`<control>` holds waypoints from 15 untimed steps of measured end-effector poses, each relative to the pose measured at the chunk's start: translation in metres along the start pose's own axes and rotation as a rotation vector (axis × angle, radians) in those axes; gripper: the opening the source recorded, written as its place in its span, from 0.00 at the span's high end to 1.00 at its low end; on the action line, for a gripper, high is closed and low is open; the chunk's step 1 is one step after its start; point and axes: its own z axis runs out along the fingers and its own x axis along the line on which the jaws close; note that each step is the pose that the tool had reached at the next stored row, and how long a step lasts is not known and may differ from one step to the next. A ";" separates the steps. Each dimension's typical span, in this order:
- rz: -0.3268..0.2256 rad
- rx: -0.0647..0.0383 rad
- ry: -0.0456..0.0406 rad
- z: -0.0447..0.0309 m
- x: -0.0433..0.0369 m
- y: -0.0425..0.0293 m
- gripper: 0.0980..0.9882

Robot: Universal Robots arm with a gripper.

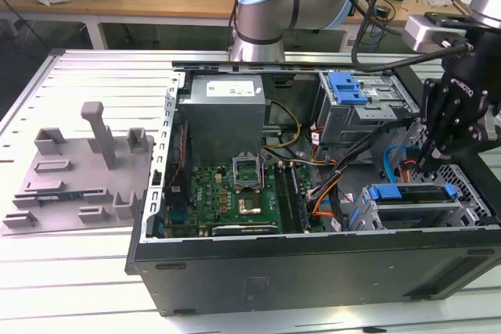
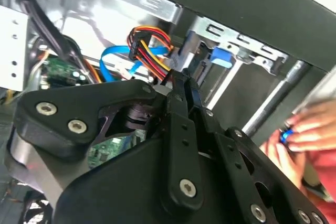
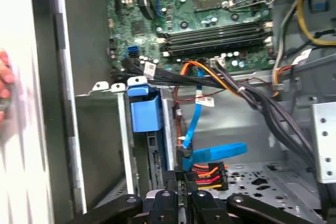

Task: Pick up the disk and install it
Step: 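Insert the first disk wire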

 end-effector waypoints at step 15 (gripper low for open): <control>0.001 0.016 -0.0779 0.0011 0.0089 0.0003 0.92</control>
